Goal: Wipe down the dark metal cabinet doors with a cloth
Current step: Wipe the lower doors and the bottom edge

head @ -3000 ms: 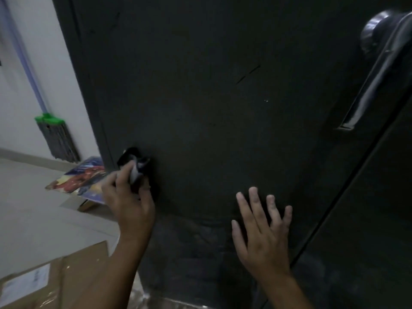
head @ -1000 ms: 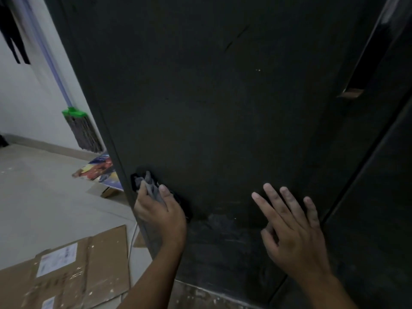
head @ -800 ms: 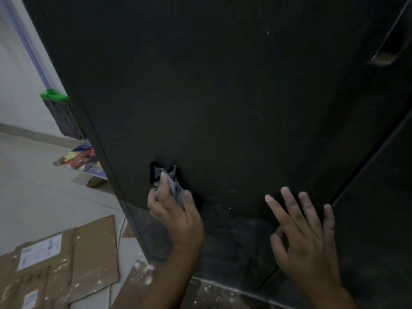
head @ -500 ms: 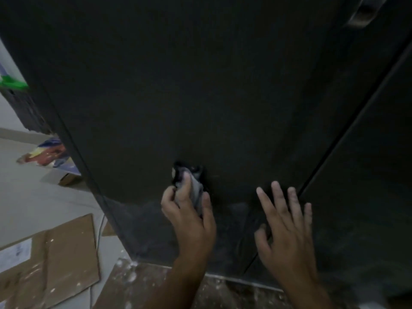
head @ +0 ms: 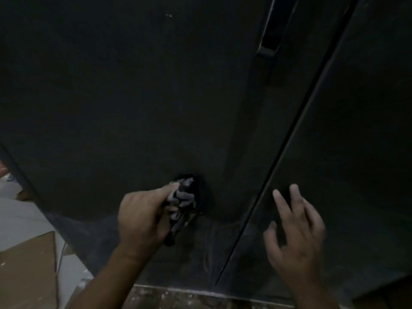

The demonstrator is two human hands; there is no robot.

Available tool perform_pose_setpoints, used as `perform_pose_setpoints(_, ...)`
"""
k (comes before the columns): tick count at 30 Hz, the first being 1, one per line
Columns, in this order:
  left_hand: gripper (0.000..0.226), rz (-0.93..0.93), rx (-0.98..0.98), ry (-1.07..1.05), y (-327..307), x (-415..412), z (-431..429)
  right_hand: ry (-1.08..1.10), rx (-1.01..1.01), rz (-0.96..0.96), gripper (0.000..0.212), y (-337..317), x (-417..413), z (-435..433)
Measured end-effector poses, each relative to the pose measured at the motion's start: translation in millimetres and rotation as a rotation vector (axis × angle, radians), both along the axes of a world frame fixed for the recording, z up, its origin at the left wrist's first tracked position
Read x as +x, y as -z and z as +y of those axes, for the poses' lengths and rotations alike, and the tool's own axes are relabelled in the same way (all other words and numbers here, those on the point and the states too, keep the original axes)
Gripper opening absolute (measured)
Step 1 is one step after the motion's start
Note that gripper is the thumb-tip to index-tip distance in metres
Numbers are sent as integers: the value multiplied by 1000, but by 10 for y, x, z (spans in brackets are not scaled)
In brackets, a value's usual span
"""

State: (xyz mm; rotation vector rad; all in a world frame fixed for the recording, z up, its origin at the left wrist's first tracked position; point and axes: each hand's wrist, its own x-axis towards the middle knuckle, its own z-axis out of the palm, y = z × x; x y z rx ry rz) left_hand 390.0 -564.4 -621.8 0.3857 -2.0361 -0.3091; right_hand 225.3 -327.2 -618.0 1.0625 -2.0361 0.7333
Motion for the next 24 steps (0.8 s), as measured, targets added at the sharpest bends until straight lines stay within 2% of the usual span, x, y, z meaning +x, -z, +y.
perform_pose_setpoints(2,36,54,103,-5,-118,-41,112,-3,-26,3,60,48,-15,-39)
perform_pose_setpoints(4,31,137,162,18,-170,-154,373,-11,-55,-17,60,57,-10,-74)
perform_pose_setpoints(8,40,104,53,1,-72,-476,890,-8,-54,-54,66,-6,41,-89)
perform_pose_setpoints(13,40,180,101,2,-232,-575,1009,27,19,-33,68,-118,116,-28)
perform_pose_setpoints(16,35,324,70,-29,-661,-408,792,50,86,-112,79,-184,188,-27)
perform_pose_setpoints(20,30,562,48,-207,-1556,-128,308,9,239,-165,96,-255,156,-62)
perform_pose_setpoints(24,32,756,133,-325,-2409,26,-44,12,354,-264,102,-360,255,-45)
